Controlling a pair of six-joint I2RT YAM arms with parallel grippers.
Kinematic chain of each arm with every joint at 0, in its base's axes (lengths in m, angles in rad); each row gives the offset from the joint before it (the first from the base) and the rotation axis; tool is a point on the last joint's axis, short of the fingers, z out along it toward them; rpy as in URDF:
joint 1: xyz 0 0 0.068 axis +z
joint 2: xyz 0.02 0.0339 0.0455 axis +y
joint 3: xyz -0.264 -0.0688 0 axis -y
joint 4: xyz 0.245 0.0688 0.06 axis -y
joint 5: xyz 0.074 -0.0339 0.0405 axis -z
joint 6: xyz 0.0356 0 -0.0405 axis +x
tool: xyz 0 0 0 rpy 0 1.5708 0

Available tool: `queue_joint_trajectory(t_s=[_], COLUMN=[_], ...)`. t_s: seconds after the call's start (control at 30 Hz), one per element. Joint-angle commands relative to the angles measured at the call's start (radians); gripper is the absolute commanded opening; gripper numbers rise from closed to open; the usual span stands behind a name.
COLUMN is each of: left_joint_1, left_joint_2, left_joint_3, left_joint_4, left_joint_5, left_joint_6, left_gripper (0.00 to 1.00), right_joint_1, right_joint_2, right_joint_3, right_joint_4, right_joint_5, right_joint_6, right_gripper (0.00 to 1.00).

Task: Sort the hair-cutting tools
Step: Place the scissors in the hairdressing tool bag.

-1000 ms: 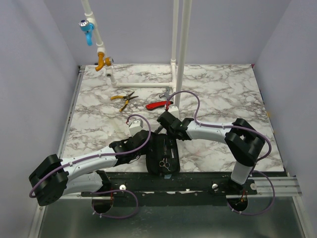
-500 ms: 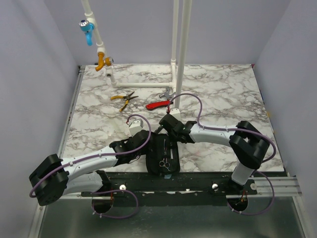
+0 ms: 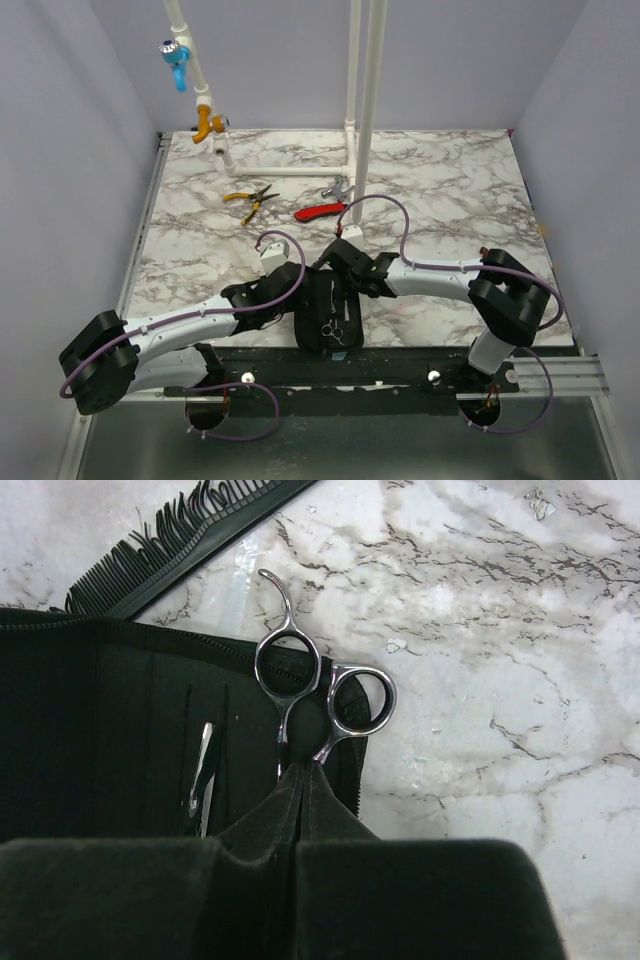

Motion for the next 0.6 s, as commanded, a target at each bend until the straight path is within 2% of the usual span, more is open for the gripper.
queue_joint_trajectory(t_s=[0.0,0.23,0.43,0.57], left_joint_1=[0.005,0.005,0.005,0.004], left_joint_2=[0.013,0.013,0.019,0.019], left_joint_3=[0.005,0.005,0.005,0.004], left_joint_4=[0.007,0.005,0.008,0.011], left_joint_5=[-0.057,-0.057,-0.052,-0.051], left_joint_6=[0.000,0.002,0.005,0.008], left_gripper=[0.00,0.00,0.00,0.00], right_joint_1=[0.018,0.019,0.018,0.018], right_joint_2=[-0.001,-0.047,-0.047,-0.018], right_joint_3=[-0.041,-0.024,0.052,0.101], right_joint_4=[-0.098,-0.121,-0.126,-0.122], right_joint_5=[-0.068,-0.011,0.028,0.031], right_joint_6=[0.012,0.045,0.047,0.036], right_gripper=[0.01,0.01,0.24,0.32])
